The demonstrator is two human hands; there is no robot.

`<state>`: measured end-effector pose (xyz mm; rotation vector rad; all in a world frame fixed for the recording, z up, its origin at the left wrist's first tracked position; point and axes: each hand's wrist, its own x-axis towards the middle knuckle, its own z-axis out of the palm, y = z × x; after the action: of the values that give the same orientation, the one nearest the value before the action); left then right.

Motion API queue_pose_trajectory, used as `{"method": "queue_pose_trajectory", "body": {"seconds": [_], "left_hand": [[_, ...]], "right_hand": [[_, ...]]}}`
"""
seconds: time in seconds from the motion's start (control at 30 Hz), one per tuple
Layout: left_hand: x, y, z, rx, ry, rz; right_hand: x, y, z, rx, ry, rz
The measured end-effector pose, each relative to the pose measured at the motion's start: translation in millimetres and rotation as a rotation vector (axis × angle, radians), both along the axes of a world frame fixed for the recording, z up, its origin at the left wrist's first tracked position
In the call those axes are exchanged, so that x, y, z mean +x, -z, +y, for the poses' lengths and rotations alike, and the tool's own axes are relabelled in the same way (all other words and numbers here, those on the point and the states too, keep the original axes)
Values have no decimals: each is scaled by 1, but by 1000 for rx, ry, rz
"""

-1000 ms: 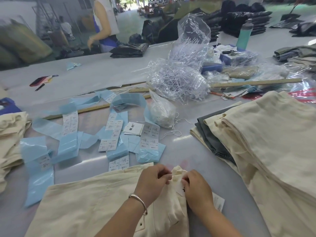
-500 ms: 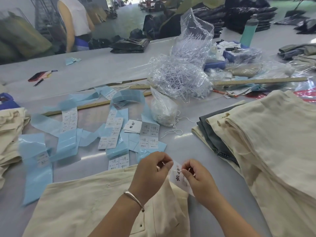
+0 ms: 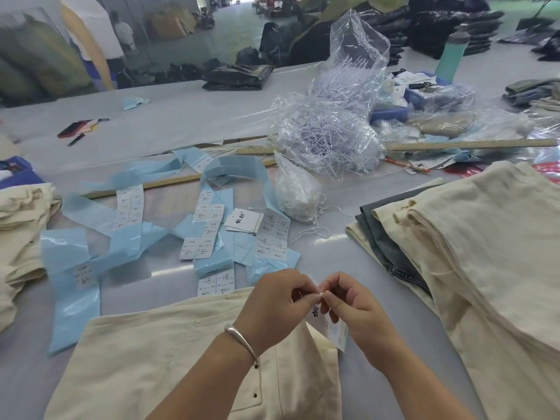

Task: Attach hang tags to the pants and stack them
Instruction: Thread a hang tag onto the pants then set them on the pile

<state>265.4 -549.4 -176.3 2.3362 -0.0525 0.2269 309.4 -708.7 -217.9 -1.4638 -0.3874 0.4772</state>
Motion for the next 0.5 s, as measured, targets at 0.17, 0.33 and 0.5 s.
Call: {"method": "queue_pose_trajectory", "body": {"seconds": [0.17,0.33,0.5], "left_hand": [[-1,0,3,-46,-10,58],[1,2,3,-44,-34,113],[1,3,4,-185,-25,191]], "right_hand": [[0,-3,0,-55,-9,-70],[-2,-8,3,-227,62,-281],[-5,-7,3,-282,118,-361]]}}
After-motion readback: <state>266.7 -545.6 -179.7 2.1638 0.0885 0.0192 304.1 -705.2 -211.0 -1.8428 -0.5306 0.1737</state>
